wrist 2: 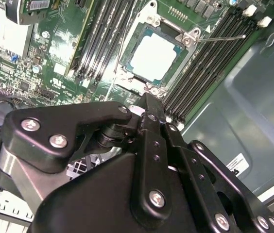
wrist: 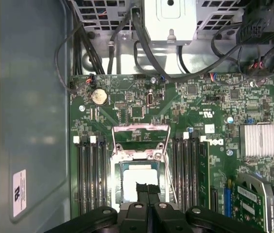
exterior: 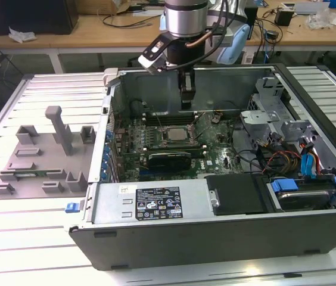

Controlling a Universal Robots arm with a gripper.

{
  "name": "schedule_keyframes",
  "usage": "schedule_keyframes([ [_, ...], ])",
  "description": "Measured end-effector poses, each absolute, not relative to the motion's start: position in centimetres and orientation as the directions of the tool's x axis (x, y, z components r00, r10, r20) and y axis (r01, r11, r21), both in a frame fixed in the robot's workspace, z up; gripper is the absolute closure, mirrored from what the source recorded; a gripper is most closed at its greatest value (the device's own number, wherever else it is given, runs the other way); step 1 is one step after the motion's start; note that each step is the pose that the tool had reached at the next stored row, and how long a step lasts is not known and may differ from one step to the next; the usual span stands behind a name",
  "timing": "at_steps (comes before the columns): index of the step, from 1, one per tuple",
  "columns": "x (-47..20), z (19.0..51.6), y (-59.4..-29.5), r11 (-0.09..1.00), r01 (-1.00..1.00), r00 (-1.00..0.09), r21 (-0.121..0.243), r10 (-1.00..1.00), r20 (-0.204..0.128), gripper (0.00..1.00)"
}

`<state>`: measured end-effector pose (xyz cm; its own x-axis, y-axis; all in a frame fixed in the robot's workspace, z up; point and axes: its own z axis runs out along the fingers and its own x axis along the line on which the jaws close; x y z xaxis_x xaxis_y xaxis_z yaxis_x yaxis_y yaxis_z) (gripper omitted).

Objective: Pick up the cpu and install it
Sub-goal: 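Close the cpu cover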

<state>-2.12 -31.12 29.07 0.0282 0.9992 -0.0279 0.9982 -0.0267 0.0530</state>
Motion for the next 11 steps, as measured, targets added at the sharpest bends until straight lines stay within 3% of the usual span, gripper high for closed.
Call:
schedule_keyframes([
  [11,0.6,29.0,-31.1,-0.027,0.998,0.028,0.053,0.999,-0.028,0.89],
])
